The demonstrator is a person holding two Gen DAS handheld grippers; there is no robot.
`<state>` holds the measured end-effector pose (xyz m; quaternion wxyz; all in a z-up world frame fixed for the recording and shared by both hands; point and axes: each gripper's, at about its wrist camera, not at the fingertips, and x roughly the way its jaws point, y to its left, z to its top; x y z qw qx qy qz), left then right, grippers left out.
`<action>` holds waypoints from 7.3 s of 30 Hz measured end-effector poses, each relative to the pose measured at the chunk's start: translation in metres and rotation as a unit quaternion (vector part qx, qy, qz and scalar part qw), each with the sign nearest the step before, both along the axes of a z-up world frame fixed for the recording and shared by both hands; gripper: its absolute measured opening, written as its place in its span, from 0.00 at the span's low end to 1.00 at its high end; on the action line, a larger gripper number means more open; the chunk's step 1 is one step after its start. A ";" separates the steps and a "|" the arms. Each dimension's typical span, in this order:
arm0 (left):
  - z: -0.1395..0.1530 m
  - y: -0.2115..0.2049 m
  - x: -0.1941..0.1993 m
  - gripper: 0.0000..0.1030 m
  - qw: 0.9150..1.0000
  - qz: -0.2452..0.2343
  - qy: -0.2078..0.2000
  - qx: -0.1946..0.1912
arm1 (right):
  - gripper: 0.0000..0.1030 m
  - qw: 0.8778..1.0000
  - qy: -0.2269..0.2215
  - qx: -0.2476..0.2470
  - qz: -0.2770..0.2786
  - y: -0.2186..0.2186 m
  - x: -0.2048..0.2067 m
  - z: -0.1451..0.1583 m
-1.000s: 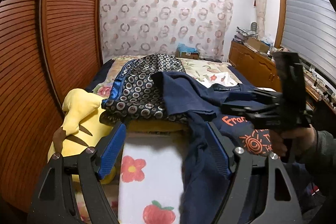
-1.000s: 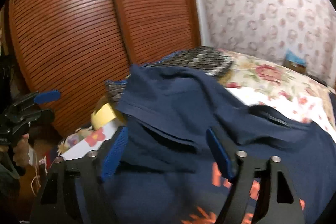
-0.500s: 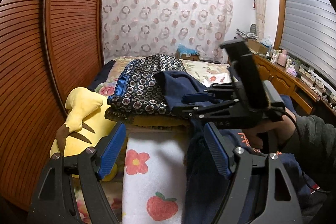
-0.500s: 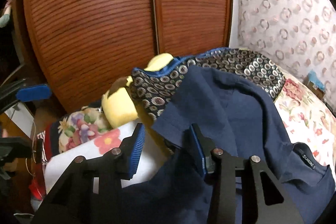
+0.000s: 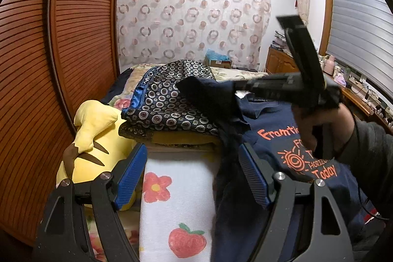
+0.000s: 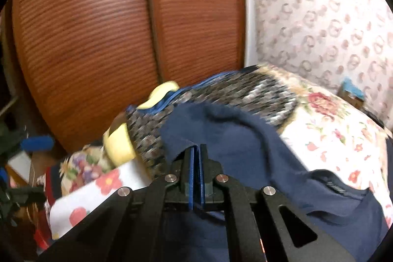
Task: Fold small clothes
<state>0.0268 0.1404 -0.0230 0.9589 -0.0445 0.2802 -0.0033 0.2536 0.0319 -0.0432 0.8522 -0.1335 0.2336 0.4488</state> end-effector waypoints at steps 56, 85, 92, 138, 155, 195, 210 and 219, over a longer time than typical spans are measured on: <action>-0.069 -0.127 0.098 0.75 0.984 -0.127 0.121 0.039 | 0.50 0.947 0.061 -0.034 -0.313 -0.385 -0.114 -0.047; -0.098 -0.144 0.120 0.98 0.970 -0.150 0.180 0.061 | 0.45 0.910 0.176 -0.009 -0.375 -0.405 -0.069 -0.029; -0.098 -0.145 0.121 1.00 0.970 -0.148 0.181 0.060 | 0.10 0.916 0.147 -0.038 -0.371 -0.397 -0.063 -0.031; -0.100 -0.145 0.120 1.00 0.971 -0.146 0.180 0.060 | 0.40 0.941 0.106 -0.027 -0.320 -0.331 -0.029 -0.027; -0.100 -0.145 0.120 1.00 0.971 -0.145 0.179 0.060 | 0.06 0.948 0.106 -0.026 -0.298 -0.299 0.016 -0.010; -0.098 -0.142 0.121 1.00 0.974 -0.131 0.172 0.065 | 0.26 0.976 0.109 -0.072 -0.175 -0.247 -0.058 -0.047; -0.008 -0.078 0.130 1.00 0.996 -0.058 0.060 0.044 | 0.32 0.988 0.071 -0.043 -0.133 -0.174 -0.006 -0.003; -0.006 -0.029 0.152 1.00 0.998 -0.017 0.056 0.035 | 0.32 0.990 0.115 -0.035 -0.071 -0.067 0.065 -0.015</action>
